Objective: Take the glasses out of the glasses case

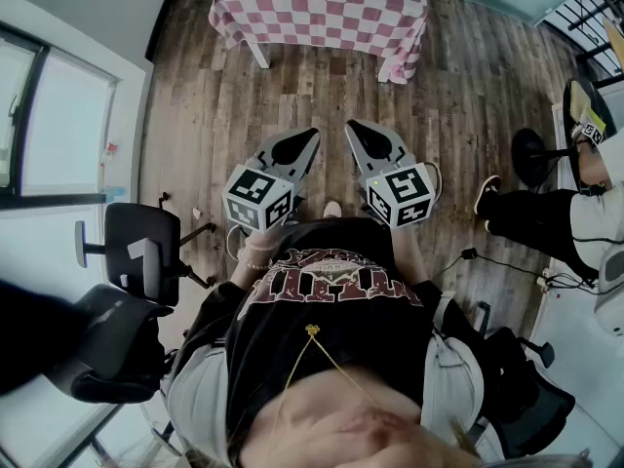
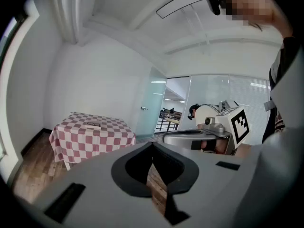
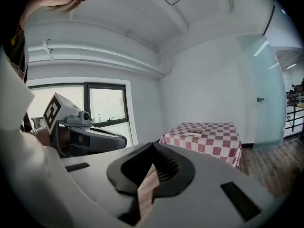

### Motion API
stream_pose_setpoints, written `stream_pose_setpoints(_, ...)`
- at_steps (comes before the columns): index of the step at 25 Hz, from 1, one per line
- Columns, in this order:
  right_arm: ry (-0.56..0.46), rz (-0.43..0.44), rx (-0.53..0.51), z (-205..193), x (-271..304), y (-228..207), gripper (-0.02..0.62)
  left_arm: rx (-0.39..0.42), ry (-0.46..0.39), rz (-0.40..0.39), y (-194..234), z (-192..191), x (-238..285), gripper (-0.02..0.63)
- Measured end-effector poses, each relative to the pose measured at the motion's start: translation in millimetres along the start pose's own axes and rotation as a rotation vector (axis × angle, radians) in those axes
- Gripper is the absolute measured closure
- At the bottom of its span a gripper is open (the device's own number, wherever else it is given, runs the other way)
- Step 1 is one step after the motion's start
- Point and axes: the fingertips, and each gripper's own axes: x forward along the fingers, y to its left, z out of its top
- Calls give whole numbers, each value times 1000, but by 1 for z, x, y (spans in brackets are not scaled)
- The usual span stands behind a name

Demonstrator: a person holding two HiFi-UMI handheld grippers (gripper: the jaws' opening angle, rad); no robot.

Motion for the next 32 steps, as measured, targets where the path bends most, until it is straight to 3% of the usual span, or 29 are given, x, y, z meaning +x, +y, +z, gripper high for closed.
stream_pose_setpoints(8, -23, 16, 21, -5, -9, -19, 575, -10, -2, 39, -2, -10, 5, 598)
stream_pose_setpoints(17, -2, 23, -8, 0, 10, -33, 575, -54, -15, 105, 35, -14, 4, 598)
stream_pose_setpoints(32, 8, 14, -4, 31, 117, -72, 575, -21, -3, -2, 133, 41, 73, 598)
